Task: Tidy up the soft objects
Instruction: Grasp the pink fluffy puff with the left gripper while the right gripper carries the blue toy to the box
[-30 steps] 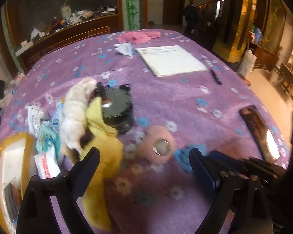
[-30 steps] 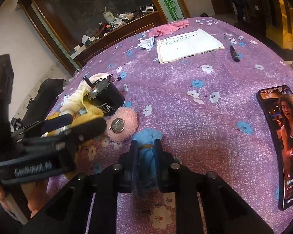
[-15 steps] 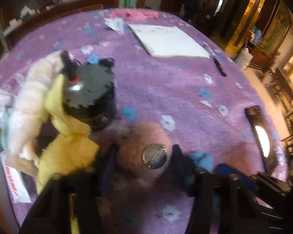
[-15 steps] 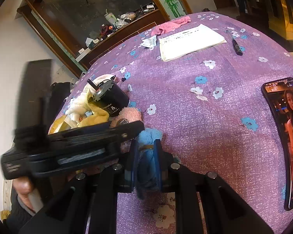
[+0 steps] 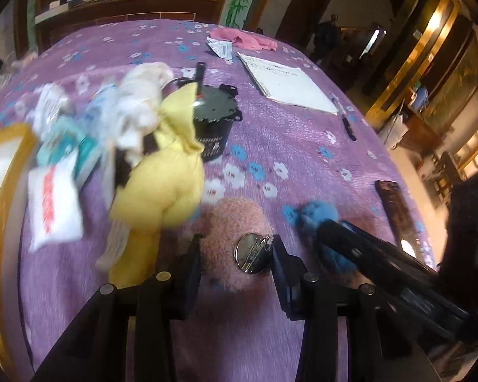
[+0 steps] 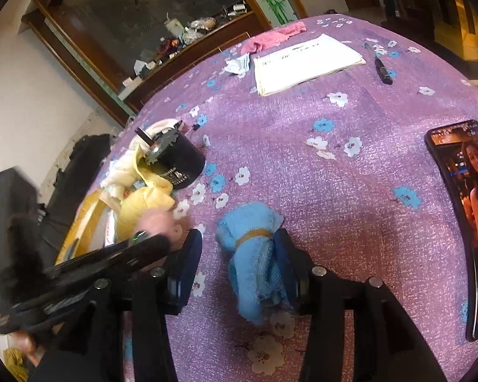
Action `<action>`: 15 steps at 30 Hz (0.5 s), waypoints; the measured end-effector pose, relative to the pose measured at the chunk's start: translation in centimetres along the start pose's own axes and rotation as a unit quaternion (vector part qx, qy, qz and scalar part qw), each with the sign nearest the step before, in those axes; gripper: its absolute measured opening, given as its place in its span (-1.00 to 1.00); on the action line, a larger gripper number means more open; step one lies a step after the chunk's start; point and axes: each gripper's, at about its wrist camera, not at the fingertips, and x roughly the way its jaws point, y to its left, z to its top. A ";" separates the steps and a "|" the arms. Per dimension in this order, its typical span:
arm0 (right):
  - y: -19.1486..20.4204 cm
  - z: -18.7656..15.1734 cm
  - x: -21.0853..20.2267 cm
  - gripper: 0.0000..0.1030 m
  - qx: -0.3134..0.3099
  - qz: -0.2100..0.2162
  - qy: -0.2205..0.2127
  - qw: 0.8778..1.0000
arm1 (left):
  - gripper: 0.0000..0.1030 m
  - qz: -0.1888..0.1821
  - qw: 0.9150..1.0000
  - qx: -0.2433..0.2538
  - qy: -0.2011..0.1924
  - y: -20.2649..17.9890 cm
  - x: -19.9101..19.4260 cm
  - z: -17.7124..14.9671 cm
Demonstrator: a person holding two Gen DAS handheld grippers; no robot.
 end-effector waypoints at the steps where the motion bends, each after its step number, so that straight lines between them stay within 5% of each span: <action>1: 0.3 0.0 0.1 -0.46 -0.006 -0.007 0.000 1.000 | -0.19 -0.003 1.000 -0.008 -0.003 0.3 -0.6 -0.5; 9: 2.7 -1.1 -1.2 -0.58 -0.067 -0.022 -0.039 0.997 | -0.18 -0.017 0.998 -0.054 -0.036 3.3 -5.7 -2.4; 15: 5.8 -2.0 -0.6 -0.58 -0.054 0.106 -0.014 0.993 | -0.18 -0.004 0.994 -0.082 -0.069 6.6 -10.4 -3.3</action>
